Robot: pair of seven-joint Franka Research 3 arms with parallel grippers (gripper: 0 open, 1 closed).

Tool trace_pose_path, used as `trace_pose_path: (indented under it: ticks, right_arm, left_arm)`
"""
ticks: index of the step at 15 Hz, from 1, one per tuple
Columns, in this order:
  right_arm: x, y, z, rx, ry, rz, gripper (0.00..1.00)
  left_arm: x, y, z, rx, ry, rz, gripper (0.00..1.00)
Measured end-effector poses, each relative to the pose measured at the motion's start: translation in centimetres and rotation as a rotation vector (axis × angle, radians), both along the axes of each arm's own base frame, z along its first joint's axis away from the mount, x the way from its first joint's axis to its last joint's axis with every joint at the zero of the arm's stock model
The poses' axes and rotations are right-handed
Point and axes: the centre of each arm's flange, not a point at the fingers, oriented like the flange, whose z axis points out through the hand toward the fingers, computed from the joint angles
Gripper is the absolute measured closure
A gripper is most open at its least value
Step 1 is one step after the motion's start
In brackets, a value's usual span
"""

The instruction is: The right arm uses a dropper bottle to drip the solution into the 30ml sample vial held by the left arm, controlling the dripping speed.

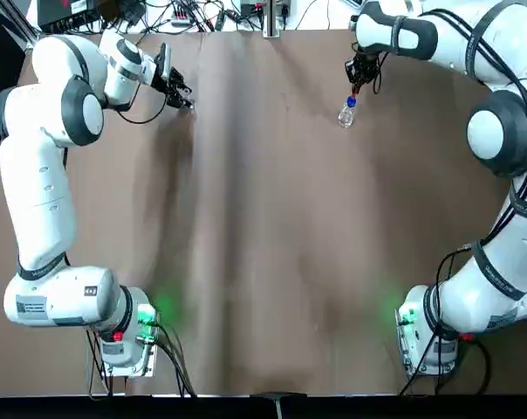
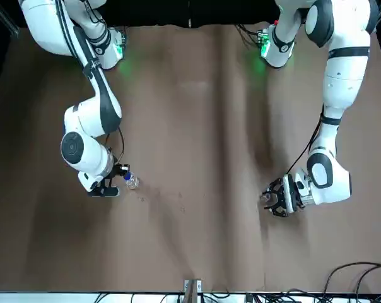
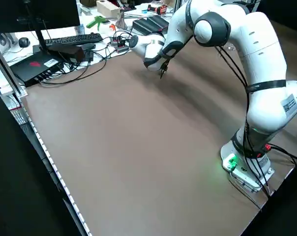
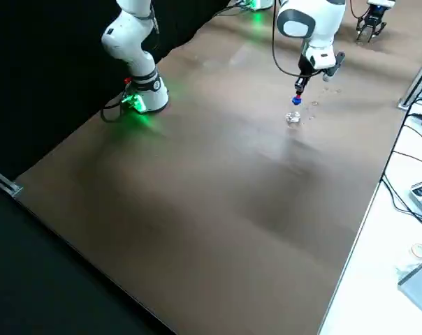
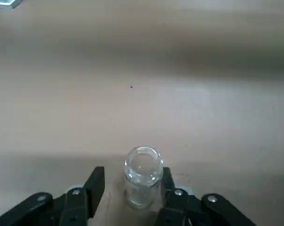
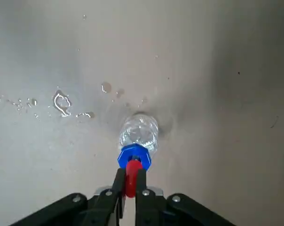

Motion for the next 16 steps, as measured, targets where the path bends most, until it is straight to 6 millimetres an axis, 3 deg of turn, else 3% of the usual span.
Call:
trace_pose_path:
  ticks: [4, 11, 16]
  right_arm:
    - [0.1, 0.0, 2.6, -0.003, 0.008, 0.003, 0.88]
    - [-0.3, -0.1, 6.4, 0.004, -0.029, 0.003, 0.88]
    - [-0.8, -0.4, 8.7, 0.004, -0.037, 0.002, 0.88]
  left_arm:
    - [0.0, 0.0, 0.0, 0.0, 0.0, 0.0, 0.58]
    - [0.0, -0.3, 0.0, -0.007, 0.0, 0.0, 0.62]
    - [0.1, -2.4, 0.4, -0.032, 0.004, -0.01, 0.67]
